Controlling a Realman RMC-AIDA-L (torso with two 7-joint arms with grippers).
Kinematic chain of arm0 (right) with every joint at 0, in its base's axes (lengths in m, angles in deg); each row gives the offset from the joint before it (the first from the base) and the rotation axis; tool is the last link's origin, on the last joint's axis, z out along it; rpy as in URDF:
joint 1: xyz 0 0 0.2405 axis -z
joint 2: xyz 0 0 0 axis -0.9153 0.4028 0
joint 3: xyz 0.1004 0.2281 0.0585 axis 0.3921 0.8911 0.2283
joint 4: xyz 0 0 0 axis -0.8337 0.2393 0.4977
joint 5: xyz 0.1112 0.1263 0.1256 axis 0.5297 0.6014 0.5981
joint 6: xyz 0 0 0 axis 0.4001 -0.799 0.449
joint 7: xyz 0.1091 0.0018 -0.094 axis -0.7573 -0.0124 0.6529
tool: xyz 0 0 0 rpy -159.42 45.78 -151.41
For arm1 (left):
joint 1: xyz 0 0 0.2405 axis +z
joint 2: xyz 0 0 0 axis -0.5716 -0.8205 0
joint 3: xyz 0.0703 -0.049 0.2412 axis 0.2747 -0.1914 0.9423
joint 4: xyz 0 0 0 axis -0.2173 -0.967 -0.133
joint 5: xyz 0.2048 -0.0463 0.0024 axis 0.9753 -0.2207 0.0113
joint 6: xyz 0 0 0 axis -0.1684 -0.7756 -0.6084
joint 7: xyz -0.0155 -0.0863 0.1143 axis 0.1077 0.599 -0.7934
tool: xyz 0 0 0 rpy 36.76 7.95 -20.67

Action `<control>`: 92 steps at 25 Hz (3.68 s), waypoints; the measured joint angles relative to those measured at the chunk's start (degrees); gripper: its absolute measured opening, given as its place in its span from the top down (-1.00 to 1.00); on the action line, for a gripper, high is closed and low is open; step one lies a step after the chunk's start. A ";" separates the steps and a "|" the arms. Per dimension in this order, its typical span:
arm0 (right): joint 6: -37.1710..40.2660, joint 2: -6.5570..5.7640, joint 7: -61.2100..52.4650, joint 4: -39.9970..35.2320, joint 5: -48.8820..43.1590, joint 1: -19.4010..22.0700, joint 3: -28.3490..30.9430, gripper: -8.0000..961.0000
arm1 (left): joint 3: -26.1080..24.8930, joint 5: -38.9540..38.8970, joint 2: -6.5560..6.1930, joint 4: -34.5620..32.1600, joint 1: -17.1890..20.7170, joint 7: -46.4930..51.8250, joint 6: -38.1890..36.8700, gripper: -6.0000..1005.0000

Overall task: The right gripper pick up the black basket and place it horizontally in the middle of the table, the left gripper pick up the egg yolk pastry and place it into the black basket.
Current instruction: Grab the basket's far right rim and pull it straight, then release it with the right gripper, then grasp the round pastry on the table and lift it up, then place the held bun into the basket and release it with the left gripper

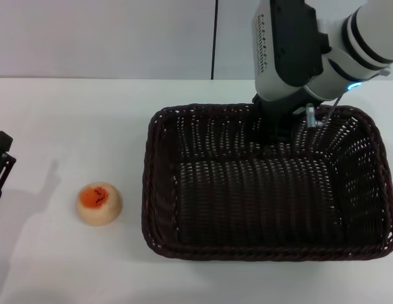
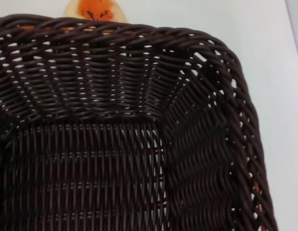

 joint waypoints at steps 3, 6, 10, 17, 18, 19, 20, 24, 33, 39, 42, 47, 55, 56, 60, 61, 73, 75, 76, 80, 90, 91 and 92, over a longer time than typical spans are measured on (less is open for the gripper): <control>-0.18 0.00 -0.02 -0.12 0.89 0.54 0.07 0.24 | 0.10 0.00 -0.09 -0.05 -0.06 0.00 0.02 -0.62; -0.27 0.00 -0.03 -1.17 1.27 1.13 0.31 0.05 | 0.10 0.00 -0.18 -0.09 -0.32 0.00 -0.11 -0.62; -0.78 -0.01 -0.04 -4.92 1.35 3.22 0.50 -0.13 | 0.22 0.00 -0.24 -0.30 -0.71 0.00 -0.32 -0.62; -0.89 0.03 -0.87 -15.99 1.56 9.38 1.42 -0.43 | 1.68 0.16 -0.46 -1.69 -0.92 0.75 -1.40 -0.62; -0.93 0.06 -1.26 -17.99 2.11 10.53 2.20 -0.46 | 2.29 0.32 -0.48 -2.63 -1.00 1.71 -1.89 -0.62; -0.99 0.13 -1.51 -19.52 3.58 11.77 3.21 -0.49 | 3.53 0.47 -0.51 -4.77 -1.26 4.04 -2.70 -0.62; -1.20 0.18 -1.67 -21.20 5.57 13.23 4.45 -0.53 | 4.52 0.56 -0.52 -6.44 -1.51 6.04 -3.17 -0.62; -2.99 0.29 -0.79 -25.06 19.38 20.97 11.06 -0.56 | 11.20 0.63 -0.54 -14.67 -2.96 14.29 -4.10 -0.61; -1.48 -0.03 20.59 -11.59 71.10 42.44 24.33 -0.56 | 29.04 0.74 -0.53 -28.12 -5.75 25.93 -0.65 -0.61; 9.42 -0.11 34.71 8.36 92.65 48.53 29.21 -0.56 | 40.15 0.74 -0.50 -31.23 -7.86 28.66 4.25 -0.61; 15.10 -0.18 35.13 15.59 93.29 48.21 34.30 -0.56 | 41.82 0.74 -0.44 -31.51 -8.49 28.72 5.92 -0.61; 21.17 -0.22 36.45 24.18 93.27 47.49 39.19 -0.56 | 43.48 0.72 -0.08 -30.71 -9.47 28.01 9.58 -0.60; 22.42 -0.33 36.68 27.62 93.17 47.39 40.23 -0.55 | 48.51 0.68 -0.03 -30.10 -10.37 27.88 13.00 -0.60; 22.42 -0.38 36.68 28.04 93.17 47.38 40.43 -0.55 | 48.64 0.68 -0.02 -30.03 -10.37 27.87 13.00 -0.60; 22.32 -0.46 36.70 29.19 93.17 47.16 41.14 -0.55 | 49.51 0.67 -0.01 -29.50 -10.32 27.86 12.99 -0.60; 22.22 -0.47 36.71 29.43 93.17 47.10 41.24 -0.55 | 49.65 0.66 -0.01 -29.47 -10.27 27.86 12.99 -0.60; 22.07 -0.52 38.18 33.67 93.17 46.44 43.46 -0.55 | 47.25 -4.26 -0.03 -29.37 -9.09 27.18 9.05 0.06; 22.26 -0.58 38.19 34.41 93.17 46.43 44.13 -0.55 | 46.48 -6.44 -0.18 -29.48 -8.43 26.59 6.57 0.16; 22.40 -0.61 38.20 34.68 93.17 46.46 44.41 -0.55 | 45.50 -7.92 -0.31 -29.63 -8.07 26.58 4.58 0.18; 22.51 -0.60 38.23 35.13 93.17 46.66 45.07 -0.55 | 40.25 -11.31 -0.46 -30.03 -7.65 26.86 -3.20 0.27; 23.92 -0.49 38.78 37.93 93.12 46.16 44.94 -0.55 | 43.99 -11.41 0.21 -23.05 -15.69 26.29 -8.94 0.51; 23.92 -0.49 38.78 37.93 93.12 46.16 44.94 -0.55 | 43.99 -11.41 0.21 -23.05 -15.69 26.29 -8.94 0.52; 24.62 -0.48 38.79 38.44 93.11 46.17 45.09 -0.55 | 45.42 -11.41 0.28 -20.72 -17.73 25.40 -8.05 0.53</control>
